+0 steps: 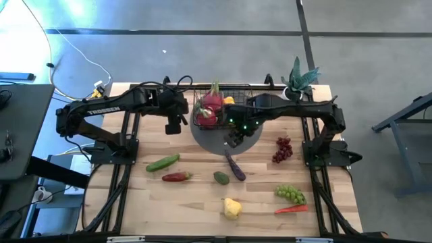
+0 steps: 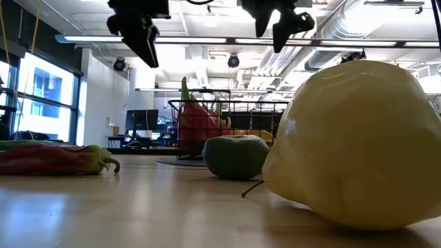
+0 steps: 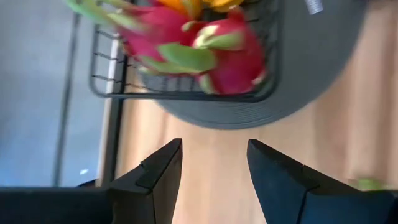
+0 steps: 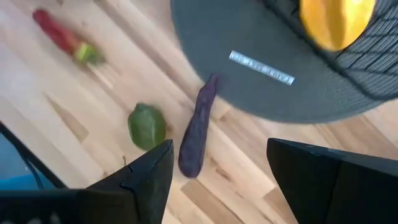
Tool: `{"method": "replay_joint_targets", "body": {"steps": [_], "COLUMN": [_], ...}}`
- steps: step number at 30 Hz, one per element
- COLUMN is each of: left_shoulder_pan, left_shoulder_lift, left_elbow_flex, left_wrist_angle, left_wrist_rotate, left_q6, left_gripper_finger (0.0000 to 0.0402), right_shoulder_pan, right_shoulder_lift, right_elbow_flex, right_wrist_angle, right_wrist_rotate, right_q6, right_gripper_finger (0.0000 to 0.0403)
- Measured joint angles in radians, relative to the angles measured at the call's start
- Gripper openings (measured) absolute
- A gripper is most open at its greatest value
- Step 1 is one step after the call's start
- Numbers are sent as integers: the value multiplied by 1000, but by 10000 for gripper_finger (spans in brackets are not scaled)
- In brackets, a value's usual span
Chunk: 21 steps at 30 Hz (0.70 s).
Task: Build produce basket
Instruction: Put the yellow pear into the black wire basket
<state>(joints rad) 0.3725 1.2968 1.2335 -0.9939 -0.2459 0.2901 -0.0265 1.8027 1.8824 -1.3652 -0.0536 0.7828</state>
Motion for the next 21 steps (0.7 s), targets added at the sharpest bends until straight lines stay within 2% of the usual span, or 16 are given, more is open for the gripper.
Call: {"method": "replay_joint_targets", "body": {"steps": [3, 7, 14, 21], "left_shoulder_pan": [0, -1, 0, 0], "left_shoulder_lift": [0, 0, 0, 0], "left_elbow_flex": [0, 0, 0, 0], "left_wrist_angle": [0, -1, -22, -97], "left_wrist_rotate": [48, 59, 58, 85], "left_q6": [-30, -79, -196, -333], "left_gripper_finger": [172, 172, 172, 172], "right_shoulder_pan": [36, 82, 153, 216], "right_shoulder_lift": [0, 0, 0, 6], "right_elbow_flex": [0, 0, 0, 0], "right_wrist_angle": [-9, -9, -26, -22], "right_wrist_rotate": [0, 0, -23, -65], "right_q6": [3, -5, -65, 2], "right_gripper_finger": [240, 246, 283, 299]}}
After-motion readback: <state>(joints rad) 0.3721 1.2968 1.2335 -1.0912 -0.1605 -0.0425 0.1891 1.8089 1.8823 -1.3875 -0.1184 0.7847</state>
